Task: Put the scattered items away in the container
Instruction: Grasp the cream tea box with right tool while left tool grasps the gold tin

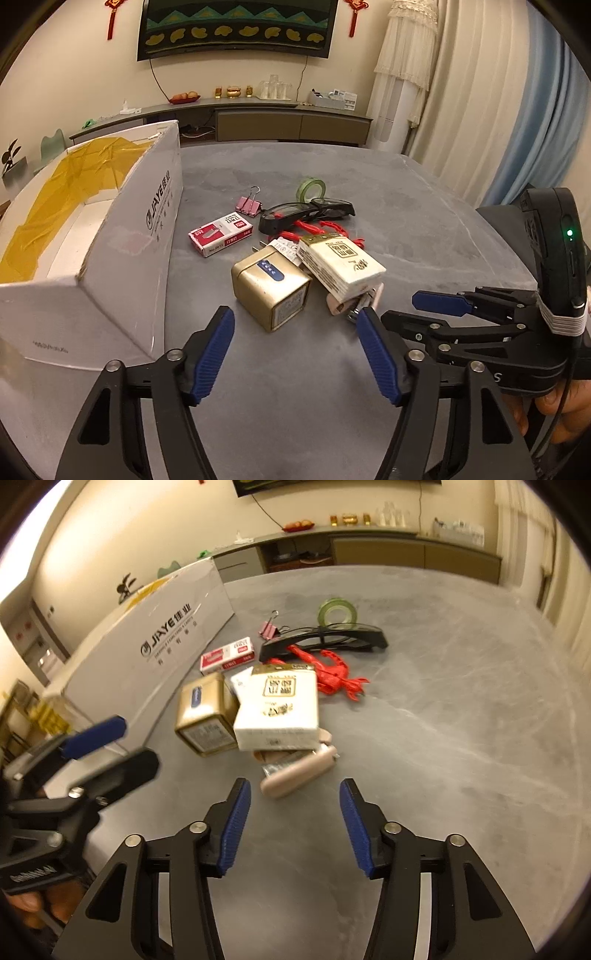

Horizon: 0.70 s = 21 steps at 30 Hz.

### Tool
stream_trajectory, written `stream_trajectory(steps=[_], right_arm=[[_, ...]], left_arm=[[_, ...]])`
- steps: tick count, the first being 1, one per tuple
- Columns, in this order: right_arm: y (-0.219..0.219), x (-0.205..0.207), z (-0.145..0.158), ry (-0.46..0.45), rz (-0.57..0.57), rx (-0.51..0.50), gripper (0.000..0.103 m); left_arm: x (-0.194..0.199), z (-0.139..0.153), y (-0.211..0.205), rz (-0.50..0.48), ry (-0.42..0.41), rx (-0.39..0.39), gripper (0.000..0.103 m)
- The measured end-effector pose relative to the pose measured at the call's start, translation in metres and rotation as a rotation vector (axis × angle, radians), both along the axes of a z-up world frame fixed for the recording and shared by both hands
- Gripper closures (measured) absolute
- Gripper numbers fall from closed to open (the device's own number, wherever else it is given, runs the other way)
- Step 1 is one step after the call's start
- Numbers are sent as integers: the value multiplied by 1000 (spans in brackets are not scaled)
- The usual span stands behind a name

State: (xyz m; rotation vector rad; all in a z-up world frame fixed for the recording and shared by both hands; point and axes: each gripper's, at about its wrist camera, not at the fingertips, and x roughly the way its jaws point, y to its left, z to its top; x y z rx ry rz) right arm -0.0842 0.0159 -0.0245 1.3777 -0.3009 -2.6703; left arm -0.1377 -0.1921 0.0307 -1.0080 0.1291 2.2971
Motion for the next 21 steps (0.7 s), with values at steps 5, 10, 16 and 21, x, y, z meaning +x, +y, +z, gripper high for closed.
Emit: stream_trajectory(steps=[5, 10, 16, 21], right_arm=[[0, -22, -3, -15, -9, -29, 45], [2, -47, -10, -36, 8, -18, 45], [22, -52, -13, -72, -34, -63, 45], [28, -50, 7, -12, -28, -174, 43]], left_arm=[[-23, -8, 10, 30, -37, -3, 31], [-45, -22, 11, 80, -79, -1, 31], [-53, -30, 5, 136, -77, -63, 31], [-52, -24, 0, 125, -92, 9, 31]])
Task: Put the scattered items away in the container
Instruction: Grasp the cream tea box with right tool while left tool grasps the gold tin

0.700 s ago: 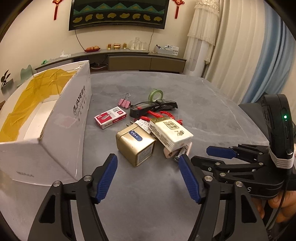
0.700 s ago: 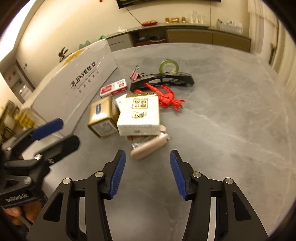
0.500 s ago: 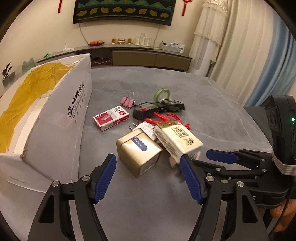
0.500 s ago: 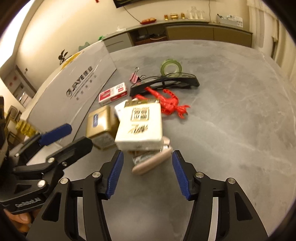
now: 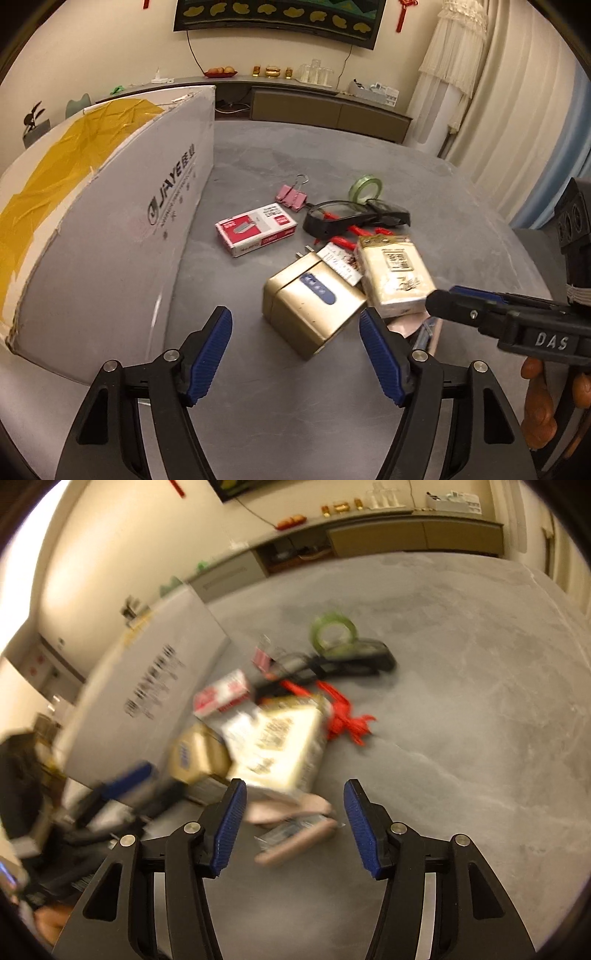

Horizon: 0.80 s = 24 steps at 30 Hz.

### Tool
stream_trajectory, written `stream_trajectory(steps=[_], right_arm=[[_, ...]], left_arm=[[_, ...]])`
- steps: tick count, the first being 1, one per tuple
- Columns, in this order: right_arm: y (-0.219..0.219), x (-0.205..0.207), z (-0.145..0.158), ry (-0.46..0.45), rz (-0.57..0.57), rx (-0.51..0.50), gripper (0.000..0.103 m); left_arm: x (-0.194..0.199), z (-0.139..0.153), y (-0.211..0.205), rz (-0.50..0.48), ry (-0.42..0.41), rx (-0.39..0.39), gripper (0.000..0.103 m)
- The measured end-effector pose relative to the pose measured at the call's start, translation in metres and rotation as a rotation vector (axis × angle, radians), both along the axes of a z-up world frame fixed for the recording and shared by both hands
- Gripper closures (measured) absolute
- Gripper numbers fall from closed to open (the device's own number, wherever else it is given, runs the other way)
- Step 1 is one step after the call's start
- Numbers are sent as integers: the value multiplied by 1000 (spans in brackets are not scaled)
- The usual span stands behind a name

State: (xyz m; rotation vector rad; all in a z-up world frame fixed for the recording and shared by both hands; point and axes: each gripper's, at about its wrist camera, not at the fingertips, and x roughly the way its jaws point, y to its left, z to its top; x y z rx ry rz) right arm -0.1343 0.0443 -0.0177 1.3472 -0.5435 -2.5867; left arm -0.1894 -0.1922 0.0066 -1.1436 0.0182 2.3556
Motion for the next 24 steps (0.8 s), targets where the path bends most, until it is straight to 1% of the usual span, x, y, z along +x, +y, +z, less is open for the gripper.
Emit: stream_trajectory(steps=[2, 4, 6, 7, 8, 10, 13, 14, 15, 19, 20, 21, 22, 23, 24], right_arm=[[-5, -9, 2, -4, 17, -17, 41], [-12, -24, -6, -39, 34, 15, 41], [-16, -36, -20, -92, 45, 35, 41], [-15, -40, -27, -120, 36, 26, 41], [-11, -41, -32, -137, 23, 8, 41], [-3, -39, -31, -136, 11, -21, 41], [12, -39, -27, -129, -6, -134, 41], [14, -39, -27, -130, -10, -153, 41], [15, -40, -27, -126, -12, -158, 41], [8, -44, -33, -141, 15, -128, 41], [4, -46, -33, -133, 17, -101, 42], [2, -45, -31, -124, 12, -56, 52], [1, -44, -29, -116, 10, -39, 59], [2, -42, -27, -108, 10, -30, 64], [3, -42, -25, -102, 8, -32, 67]], left_arm=[[-1, -4, 4, -19, -30, 21, 30], [-3, -9, 8, -30, -45, -4, 30], [-5, -12, 5, -12, -46, -30, 30], [-7, -13, 0, 8, -47, -36, 31], [-9, -13, -5, 20, -51, -30, 31], [-13, -11, -16, 57, -49, -3, 31], [-12, -7, -19, 43, -71, 84, 31], [-11, -6, -16, 33, -71, 93, 30], [-11, -5, -10, 23, -63, 86, 30], [-11, -7, 20, 2, -3, -14, 29], [-14, -9, 23, 7, 2, -31, 29], [-15, -12, 26, 18, 6, -53, 29], [-16, -15, 28, 33, 8, -75, 29], [-18, -18, 27, 43, 7, -86, 31], [-19, -19, 24, 51, 5, -85, 35]])
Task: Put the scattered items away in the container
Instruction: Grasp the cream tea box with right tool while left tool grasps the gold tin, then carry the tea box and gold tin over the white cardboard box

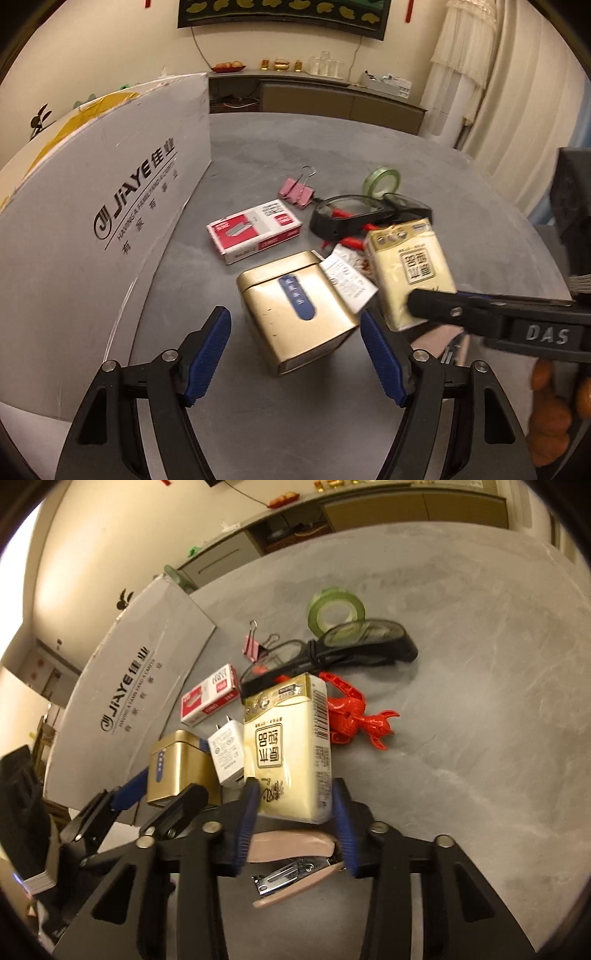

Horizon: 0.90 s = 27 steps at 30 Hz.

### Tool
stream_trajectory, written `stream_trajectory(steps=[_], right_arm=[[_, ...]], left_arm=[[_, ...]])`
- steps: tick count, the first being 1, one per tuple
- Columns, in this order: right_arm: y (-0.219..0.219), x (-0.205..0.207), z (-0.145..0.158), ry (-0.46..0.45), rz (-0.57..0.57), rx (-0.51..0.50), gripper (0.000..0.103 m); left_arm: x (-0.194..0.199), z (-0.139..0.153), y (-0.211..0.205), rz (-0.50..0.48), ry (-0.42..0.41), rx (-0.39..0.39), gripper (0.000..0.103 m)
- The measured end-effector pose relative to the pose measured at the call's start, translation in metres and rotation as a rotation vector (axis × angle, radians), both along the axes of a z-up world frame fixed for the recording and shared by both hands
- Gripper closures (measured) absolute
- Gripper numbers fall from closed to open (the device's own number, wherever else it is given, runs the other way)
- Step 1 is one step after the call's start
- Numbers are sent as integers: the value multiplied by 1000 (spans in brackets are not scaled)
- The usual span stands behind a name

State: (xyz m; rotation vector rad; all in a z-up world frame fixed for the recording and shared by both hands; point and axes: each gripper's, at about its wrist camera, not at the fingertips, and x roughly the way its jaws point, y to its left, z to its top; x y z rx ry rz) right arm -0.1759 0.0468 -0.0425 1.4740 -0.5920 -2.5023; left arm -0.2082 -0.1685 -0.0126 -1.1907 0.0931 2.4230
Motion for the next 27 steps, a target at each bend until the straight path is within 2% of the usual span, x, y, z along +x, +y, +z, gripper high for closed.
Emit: stream_trajectory(steps=[4, 6, 9, 11, 12, 14, 18, 27], right_arm=[[0, 2, 4, 18, 6, -4, 71], [-4, 0, 5, 27, 20, -8, 68], [-4, -5, 2, 35, 16, -16, 65], [-3, -8, -3, 49, 21, -47, 65], [-5, -12, -5, 54, 23, -49, 69], [-6, -14, -5, 55, 22, -60, 74], [-5, -10, 4, 74, 9, -76, 80], [-8, 8, 25, 124, 9, -70, 80]], left_arm=[[-3, 4, -16, 45, -4, 44, 37], [-5, 5, -15, 44, -10, 60, 35], [-6, 1, -7, 41, -9, 26, 31], [-8, -3, -2, 45, -7, 3, 31], [-8, -5, -1, 44, -6, -2, 41], [-7, -4, -4, 34, 2, 15, 48], [-5, 0, -11, 41, 14, 36, 51], [6, 19, -19, 27, 57, 107, 52]])
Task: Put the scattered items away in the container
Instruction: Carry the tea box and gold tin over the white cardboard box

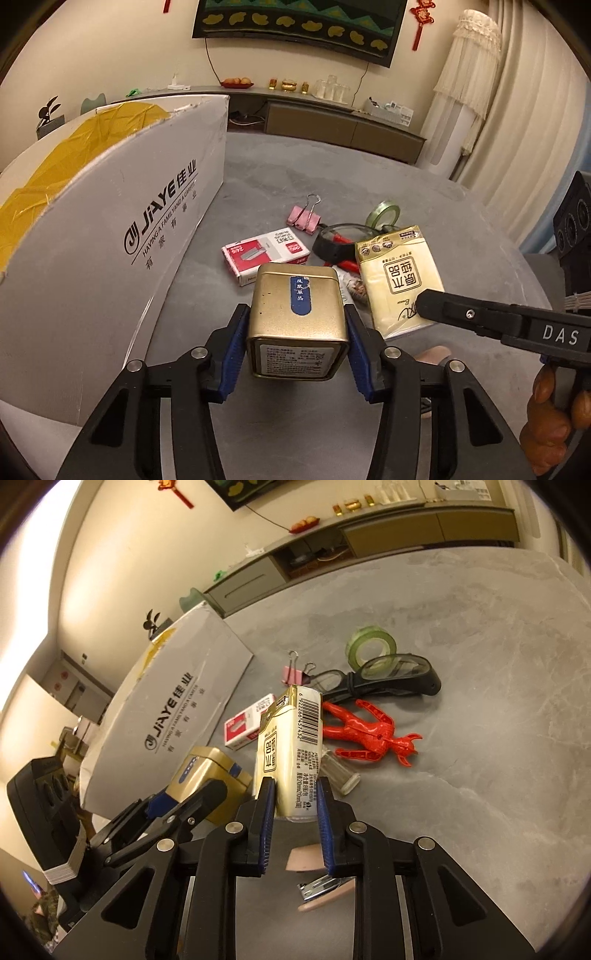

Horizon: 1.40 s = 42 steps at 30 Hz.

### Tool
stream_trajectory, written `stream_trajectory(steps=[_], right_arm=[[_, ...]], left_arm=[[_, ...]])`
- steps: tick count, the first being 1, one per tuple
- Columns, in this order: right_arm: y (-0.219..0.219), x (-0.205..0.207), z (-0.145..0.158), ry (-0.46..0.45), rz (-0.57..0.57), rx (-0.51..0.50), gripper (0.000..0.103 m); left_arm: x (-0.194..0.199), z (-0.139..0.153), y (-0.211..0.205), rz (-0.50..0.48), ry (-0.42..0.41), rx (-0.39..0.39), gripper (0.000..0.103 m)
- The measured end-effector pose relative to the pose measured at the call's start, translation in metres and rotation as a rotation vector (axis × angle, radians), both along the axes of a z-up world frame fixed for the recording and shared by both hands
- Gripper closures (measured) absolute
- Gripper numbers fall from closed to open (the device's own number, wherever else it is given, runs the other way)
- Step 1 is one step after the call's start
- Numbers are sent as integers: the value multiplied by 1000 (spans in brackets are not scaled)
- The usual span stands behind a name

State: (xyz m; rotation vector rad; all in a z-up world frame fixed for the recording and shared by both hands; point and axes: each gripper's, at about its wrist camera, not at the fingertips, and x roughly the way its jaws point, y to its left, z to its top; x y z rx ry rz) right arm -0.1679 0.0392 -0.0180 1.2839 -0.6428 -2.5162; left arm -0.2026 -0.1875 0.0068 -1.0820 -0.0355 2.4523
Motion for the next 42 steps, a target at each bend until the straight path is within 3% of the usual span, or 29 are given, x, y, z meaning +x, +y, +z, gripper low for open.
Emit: stream_trajectory(steps=[11, 22, 42], right_arm=[[-6, 16, 18, 73, -5, 75, 80], [-28, 38, 49, 176, -50, 200, 80], [-107, 35, 118, 314, 3, 290, 80]], left_arm=[[12, 28, 2, -36, 79, 50, 52], [17, 66, -16, -45, 137, 158, 52], [16, 116, -101, 40, 214, 352, 52]])
